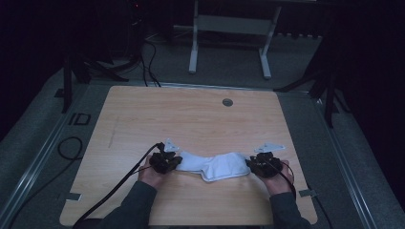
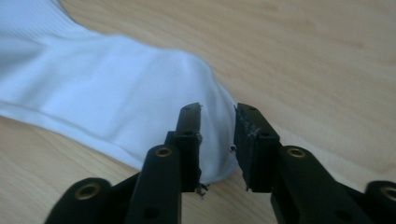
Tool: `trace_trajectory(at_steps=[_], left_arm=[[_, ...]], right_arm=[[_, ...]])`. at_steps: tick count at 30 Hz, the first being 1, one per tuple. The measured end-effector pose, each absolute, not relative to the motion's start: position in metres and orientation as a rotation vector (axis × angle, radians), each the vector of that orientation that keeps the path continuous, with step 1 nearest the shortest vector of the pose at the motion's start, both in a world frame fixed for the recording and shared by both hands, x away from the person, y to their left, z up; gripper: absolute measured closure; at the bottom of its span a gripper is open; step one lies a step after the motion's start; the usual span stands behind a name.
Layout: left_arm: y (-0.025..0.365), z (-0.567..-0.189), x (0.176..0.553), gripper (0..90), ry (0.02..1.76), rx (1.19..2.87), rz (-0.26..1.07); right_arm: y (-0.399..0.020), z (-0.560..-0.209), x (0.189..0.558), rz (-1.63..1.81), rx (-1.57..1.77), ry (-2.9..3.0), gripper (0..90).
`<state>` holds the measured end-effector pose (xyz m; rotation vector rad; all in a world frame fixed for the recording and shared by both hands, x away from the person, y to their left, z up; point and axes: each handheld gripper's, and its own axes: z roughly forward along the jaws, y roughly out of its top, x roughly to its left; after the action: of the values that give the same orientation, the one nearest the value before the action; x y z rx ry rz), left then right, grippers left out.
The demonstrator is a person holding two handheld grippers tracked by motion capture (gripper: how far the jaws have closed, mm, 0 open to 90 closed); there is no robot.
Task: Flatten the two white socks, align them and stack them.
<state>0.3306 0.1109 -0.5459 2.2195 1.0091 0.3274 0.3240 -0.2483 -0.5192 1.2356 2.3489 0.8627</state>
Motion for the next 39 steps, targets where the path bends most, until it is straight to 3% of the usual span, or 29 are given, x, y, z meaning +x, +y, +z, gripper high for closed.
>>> trace_trajectory(at_steps=[7,9,10,11,12,17,19,20,24,39], left_arm=[[0.112,-0.546,0.33,89.5,1.008,2.221,0.329],[0.112,-0.546,0.33,89.5,1.011,2.216,0.328],[0.112,-0.546,0.33,89.4,1.012,2.215,0.328],[0.112,-0.546,0.33,89.4,1.012,2.216,0.328],[0.112,-0.546,0.33,89.4,1.012,2.216,0.332],[0.113,-0.546,0.33,88.9,1.016,2.216,0.339],[0.113,-0.546,0.329,88.6,1.017,2.218,0.346],[0.114,-0.546,0.329,88.0,1.016,2.219,0.35],[0.114,-0.543,0.327,87.5,1.005,2.214,0.36],[0.125,-0.539,0.328,87.2,1.037,2.187,0.382]], right_arm=[[-0.255,-0.537,0.331,0.791,1.358,2.335,66.9],[-0.258,-0.541,0.332,0.782,1.382,2.335,69.5],[-0.261,-0.543,0.333,0.792,1.398,2.346,78.2],[-0.261,-0.543,0.333,0.792,1.398,2.346,78.2],[-0.262,-0.543,0.334,0.796,1.402,2.339,84.4],[-0.262,-0.543,0.336,0.785,1.399,2.332,85.1],[-0.261,-0.543,0.335,0.791,1.393,2.337,82.0],[-0.26,-0.541,0.333,0.8,1.38,2.341,74.4],[-0.264,-0.531,0.327,0.853,1.36,2.313,67.9],[-0.283,-0.519,0.324,0.907,1.379,2.224,62.6]])
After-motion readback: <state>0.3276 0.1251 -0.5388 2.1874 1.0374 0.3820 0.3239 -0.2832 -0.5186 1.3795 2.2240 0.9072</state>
